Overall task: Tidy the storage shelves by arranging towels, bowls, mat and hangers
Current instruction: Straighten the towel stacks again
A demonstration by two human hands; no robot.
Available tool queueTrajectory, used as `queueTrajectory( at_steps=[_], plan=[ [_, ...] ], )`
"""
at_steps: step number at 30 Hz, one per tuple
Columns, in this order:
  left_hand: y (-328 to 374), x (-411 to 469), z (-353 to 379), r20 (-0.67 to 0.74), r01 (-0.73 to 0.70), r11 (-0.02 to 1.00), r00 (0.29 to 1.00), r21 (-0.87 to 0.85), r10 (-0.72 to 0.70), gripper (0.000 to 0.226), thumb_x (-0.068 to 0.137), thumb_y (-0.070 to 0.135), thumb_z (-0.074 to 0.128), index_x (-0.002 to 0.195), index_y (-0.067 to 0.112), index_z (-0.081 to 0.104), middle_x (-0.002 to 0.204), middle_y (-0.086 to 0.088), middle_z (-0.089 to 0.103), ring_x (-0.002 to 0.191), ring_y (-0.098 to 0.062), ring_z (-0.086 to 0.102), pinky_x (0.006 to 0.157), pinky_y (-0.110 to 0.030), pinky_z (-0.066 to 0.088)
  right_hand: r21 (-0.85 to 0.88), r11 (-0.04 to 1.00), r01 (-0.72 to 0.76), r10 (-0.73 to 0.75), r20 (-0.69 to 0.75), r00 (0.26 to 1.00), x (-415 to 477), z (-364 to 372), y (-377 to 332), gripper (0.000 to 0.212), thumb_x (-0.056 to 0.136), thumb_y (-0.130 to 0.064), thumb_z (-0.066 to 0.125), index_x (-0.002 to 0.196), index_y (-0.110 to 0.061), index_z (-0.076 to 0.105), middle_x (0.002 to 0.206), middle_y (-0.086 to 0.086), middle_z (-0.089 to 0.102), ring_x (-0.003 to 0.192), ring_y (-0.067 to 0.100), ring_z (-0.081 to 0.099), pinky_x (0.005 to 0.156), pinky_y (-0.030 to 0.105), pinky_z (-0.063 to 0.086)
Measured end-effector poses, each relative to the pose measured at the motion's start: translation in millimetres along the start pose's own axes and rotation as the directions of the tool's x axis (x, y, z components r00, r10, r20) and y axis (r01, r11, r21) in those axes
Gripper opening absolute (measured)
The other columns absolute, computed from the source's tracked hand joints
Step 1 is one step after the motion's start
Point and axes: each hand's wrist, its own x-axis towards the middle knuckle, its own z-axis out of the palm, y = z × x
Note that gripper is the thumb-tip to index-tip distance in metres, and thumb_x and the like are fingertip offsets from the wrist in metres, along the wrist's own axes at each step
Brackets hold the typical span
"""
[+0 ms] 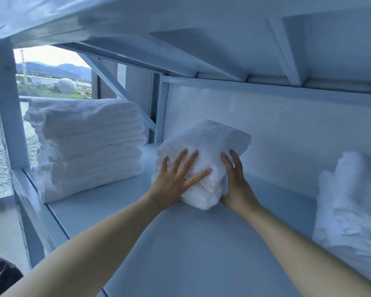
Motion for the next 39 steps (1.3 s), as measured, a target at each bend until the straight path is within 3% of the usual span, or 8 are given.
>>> queueTrajectory(
  at_steps=[8, 15, 18, 24, 27, 29, 34, 39],
  plan=[
    [-12.2, 4.7, -2.9, -0.175, -0.055, 0.998, 0.983, -0.031, 0.049, 0.050, 0.092, 0.017, 0.044, 0.137, 0.034, 0.032, 0.135, -0.016, 0.051, 0.116, -0.039, 0.054, 0.081, -0.053, 0.049, 0.106, 0.992, -0.064, 0.062, 0.022, 0.998, 1.0, -3.1, -16.9, 0.099, 0.068, -0.014, 0.080, 0.134, -0.047, 0.014, 0.154, -0.007, 0.000, 0.116, 0.026, 0.055, 0.078, 0.047, 0.055],
    [-22.8, -19.8, -22.1, -0.198, -0.059, 0.997, 0.979, -0.046, 0.049, 0.043, 0.098, 0.013, 0.033, 0.136, 0.031, 0.034, 0.133, -0.019, 0.052, 0.115, -0.042, 0.054, 0.082, -0.054, 0.049, 0.111, 0.994, -0.006, 0.001, 0.049, 0.999, -7.8, -4.7, -46.5, 0.101, 0.068, -0.017, 0.080, 0.134, -0.049, 0.011, 0.155, -0.004, 0.001, 0.118, 0.025, 0.052, 0.077, 0.043, 0.055],
    [-35.2, -38.7, -42.4, -0.192, -0.061, 0.997, 0.980, -0.054, 0.050, 0.039, 0.099, 0.014, 0.030, 0.135, 0.028, 0.035, 0.131, -0.022, 0.052, 0.115, -0.043, 0.054, 0.085, -0.052, 0.049, 0.132, 0.991, 0.037, -0.044, 0.047, 0.998, -13.7, -2.7, -69.1, 0.096, 0.070, -0.018, 0.079, 0.137, -0.045, 0.015, 0.154, -0.004, 0.004, 0.115, 0.023, 0.054, 0.076, 0.033, 0.053],
    [-70.3, -90.0, -85.4, -0.119, -0.044, 0.997, 0.992, -0.059, 0.037, 0.048, 0.094, 0.013, 0.039, 0.139, 0.024, 0.028, 0.137, -0.025, 0.045, 0.118, -0.045, 0.051, 0.089, -0.057, 0.046, 0.123, 0.965, 0.229, -0.241, 0.085, 0.967, -25.9, -0.4, -109.0, 0.094, 0.074, -0.027, 0.077, 0.141, -0.043, 0.014, 0.153, -0.011, 0.002, 0.118, 0.014, 0.047, 0.083, 0.034, 0.053],
    [-82.6, -105.1, -101.1, 0.053, -0.070, 0.994, 0.996, -0.083, 0.075, 0.101, 0.066, 0.016, 0.077, 0.144, 0.026, 0.014, 0.143, -0.020, 0.029, 0.124, -0.042, 0.045, 0.094, -0.056, 0.044, 0.009, 0.974, 0.225, -0.224, 0.108, 0.968, -27.0, -5.8, -110.9, 0.103, 0.072, -0.035, 0.077, 0.142, -0.046, 0.003, 0.151, -0.022, 0.002, 0.128, 0.013, 0.037, 0.074, 0.040, 0.056],
    [-85.4, -104.6, -114.3, 0.174, -0.060, 0.986, 0.981, -0.157, 0.088, 0.127, 0.049, 0.033, 0.088, 0.147, 0.025, 0.009, 0.146, -0.018, 0.025, 0.130, -0.040, 0.039, 0.101, -0.053, 0.040, -0.062, 0.978, 0.197, -0.192, 0.080, 0.978, -25.6, -10.9, -107.1, 0.103, 0.071, -0.037, 0.078, 0.146, -0.037, 0.008, 0.154, -0.016, 0.012, 0.130, 0.018, 0.036, 0.077, 0.041, 0.055],
    [-59.7, -88.9, -141.2, 0.257, 0.062, 0.965, 0.966, -0.255, 0.005, 0.113, 0.060, 0.070, 0.065, 0.148, 0.027, 0.008, 0.153, -0.014, 0.017, 0.141, -0.034, 0.020, 0.107, -0.053, 0.033, -0.146, 0.972, 0.183, -0.185, 0.000, 0.983, -19.4, -18.4, -95.5, 0.105, 0.063, -0.037, 0.084, 0.146, -0.025, 0.021, 0.153, 0.008, 0.019, 0.135, 0.032, 0.029, 0.097, 0.048, 0.044],
    [-20.9, -61.4, -151.5, 0.322, 0.178, 0.968, 0.940, -0.174, -0.115, 0.103, 0.060, 0.059, 0.071, 0.146, 0.033, 0.020, 0.154, -0.011, 0.018, 0.141, -0.038, 0.014, 0.103, -0.062, 0.031, -0.090, 0.992, 0.086, -0.088, -0.020, 0.996, -16.0, -24.1, -79.3, 0.113, 0.062, -0.034, 0.085, 0.147, -0.032, 0.010, 0.155, 0.005, 0.004, 0.139, 0.026, 0.013, 0.099, 0.047, 0.041]
  ],
)
